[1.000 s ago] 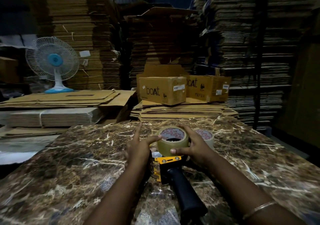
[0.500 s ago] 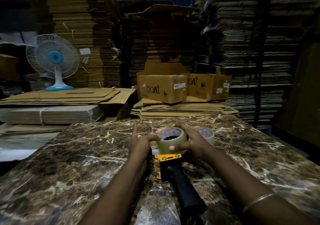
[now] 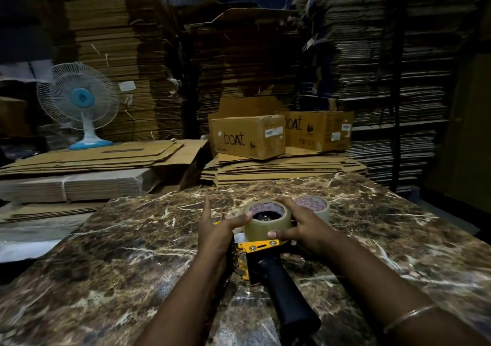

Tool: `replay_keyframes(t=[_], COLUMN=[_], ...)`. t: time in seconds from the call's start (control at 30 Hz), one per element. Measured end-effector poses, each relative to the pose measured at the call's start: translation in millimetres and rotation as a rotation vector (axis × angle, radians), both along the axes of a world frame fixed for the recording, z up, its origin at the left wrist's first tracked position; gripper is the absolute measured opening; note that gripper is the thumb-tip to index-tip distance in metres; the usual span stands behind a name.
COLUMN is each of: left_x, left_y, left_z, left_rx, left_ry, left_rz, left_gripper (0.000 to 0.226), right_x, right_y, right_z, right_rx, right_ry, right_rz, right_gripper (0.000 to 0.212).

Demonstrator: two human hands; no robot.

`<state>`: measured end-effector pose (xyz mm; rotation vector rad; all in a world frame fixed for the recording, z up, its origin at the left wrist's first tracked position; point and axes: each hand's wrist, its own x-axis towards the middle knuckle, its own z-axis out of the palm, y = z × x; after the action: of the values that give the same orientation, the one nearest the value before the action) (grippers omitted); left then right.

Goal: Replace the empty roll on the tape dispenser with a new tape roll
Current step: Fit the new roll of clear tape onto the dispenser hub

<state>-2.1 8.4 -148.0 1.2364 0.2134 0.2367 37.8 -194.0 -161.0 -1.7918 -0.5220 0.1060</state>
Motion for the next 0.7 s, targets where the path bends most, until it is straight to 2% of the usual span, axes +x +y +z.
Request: replay_keyframes(t=[0.27,0.33,0.43,0.7], left_x=[1.5,1.0,2.9,-0.1], left_y=[0.8,1.0,2.0,0.7], left_z=[-0.5,-0.8,-2.4,3.4], left_rx=[0.012,0.010,0.102,0.213], left_ry=[-0.010,-0.010,-0.004,0.004], left_rz=[-0.008,0.006,0.035,0.072], left_gripper=[0.130,0.127,0.128,0.119], right_x=[-0.3,1.8,1.7,-2.1], right_y=[0.5,1.1,1.4,1.4], right_z=[-0.6,-3.4,-7.9,-9.1], right_rx=[0.025,-0.045,-0.185,-0.236], right_ry=[0.091,0.047,-0.031,-0.107], right_rz=[0.026,-0.004,-0.020,-0.075], right_gripper=[0.071,0.075,0.068,0.073])
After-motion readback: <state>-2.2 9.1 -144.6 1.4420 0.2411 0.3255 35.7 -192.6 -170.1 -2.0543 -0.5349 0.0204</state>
